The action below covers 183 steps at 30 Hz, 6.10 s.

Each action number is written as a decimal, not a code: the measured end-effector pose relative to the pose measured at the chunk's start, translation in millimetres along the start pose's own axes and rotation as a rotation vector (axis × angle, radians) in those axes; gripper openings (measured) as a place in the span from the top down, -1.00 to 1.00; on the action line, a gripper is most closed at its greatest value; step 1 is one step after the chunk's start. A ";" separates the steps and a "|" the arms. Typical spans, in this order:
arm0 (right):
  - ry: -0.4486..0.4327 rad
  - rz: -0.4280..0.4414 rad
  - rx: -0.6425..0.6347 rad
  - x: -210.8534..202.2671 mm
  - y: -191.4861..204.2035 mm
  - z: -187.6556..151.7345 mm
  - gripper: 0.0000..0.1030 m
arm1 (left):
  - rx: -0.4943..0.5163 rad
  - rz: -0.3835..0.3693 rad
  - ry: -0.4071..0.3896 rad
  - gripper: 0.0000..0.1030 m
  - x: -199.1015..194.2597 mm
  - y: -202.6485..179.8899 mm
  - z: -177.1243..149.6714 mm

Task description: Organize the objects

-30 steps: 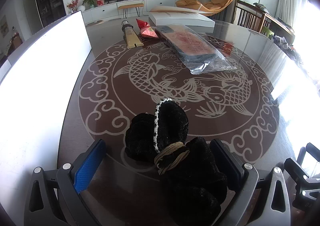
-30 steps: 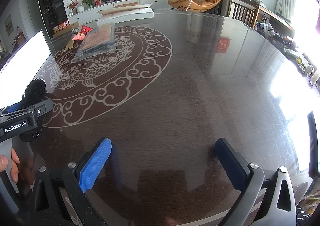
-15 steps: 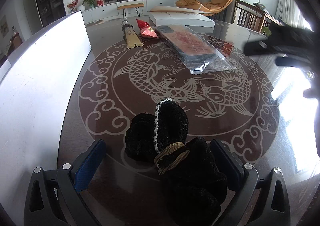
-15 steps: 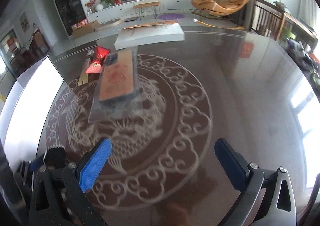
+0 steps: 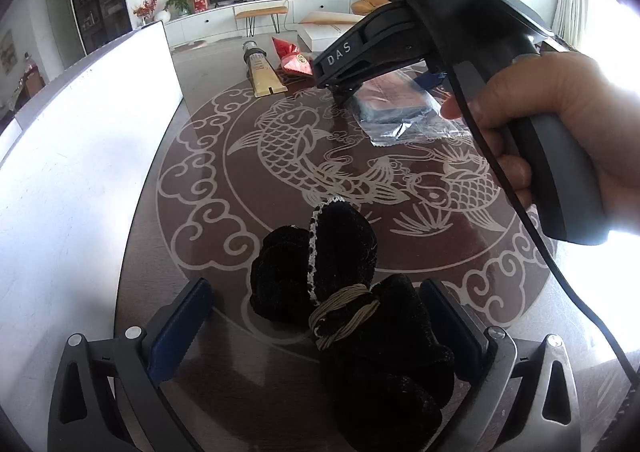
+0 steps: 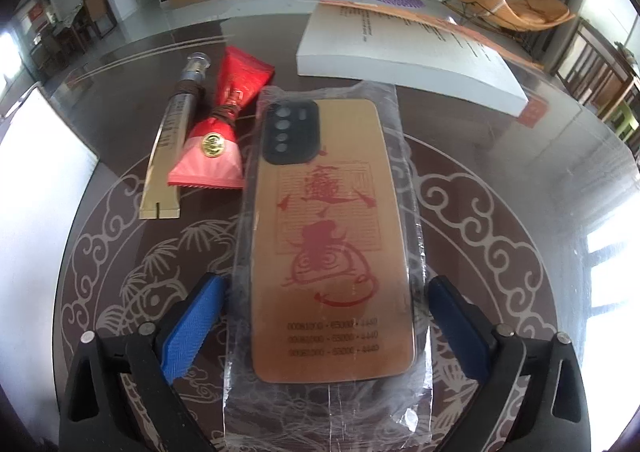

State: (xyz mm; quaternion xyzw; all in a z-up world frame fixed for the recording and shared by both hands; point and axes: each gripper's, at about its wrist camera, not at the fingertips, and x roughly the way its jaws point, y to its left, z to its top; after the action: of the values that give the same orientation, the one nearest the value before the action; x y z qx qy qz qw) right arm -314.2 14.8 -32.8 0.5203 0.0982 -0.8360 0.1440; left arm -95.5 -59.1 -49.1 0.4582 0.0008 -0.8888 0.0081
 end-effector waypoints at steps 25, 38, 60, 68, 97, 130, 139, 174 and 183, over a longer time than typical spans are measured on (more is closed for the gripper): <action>-0.153 -0.150 0.257 -136.0 -69.8 -279.7 -1.00 | 0.000 0.001 0.000 -1.00 -0.5 -0.5 0.0; -0.160 -0.159 0.260 -128.9 -63.2 -276.5 -1.00 | 0.000 0.001 0.001 -1.00 -0.3 -0.3 0.1; 0.044 -0.052 0.252 -134.8 -84.8 -252.3 -0.48 | 0.018 -0.137 0.015 0.35 -37.0 5.2 -11.3; -0.106 0.204 0.256 -208.0 -31.8 -210.7 -0.48 | -0.085 -0.321 -0.176 0.35 -147.1 45.7 3.9; -0.343 0.271 0.001 -221.1 121.4 -165.1 -0.99 | -0.359 0.112 -0.190 -0.79 -197.2 221.8 -45.4; -0.154 -0.162 0.277 -128.9 -76.3 -260.9 -1.00 | 0.015 -0.187 0.069 -0.85 -53.9 -40.9 -32.5; -0.155 -0.160 0.278 -128.4 -76.8 -262.5 -1.00 | -0.072 -0.164 0.055 -0.85 -38.7 -26.1 -3.6; -0.153 -0.157 0.271 -127.3 -74.9 -261.6 -1.00 | -0.234 -0.069 -0.094 0.19 160.3 60.5 241.9; -0.153 -0.157 0.270 -127.3 -74.0 -261.8 -1.00 | -0.075 -0.295 -0.063 0.23 122.3 -44.1 181.5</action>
State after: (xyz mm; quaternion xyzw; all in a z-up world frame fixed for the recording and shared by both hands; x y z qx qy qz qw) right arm -66.2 184.2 -32.3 0.4607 0.0140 -0.8873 0.0140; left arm -314.9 -18.3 -43.7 0.4242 0.1011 -0.8937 -0.1051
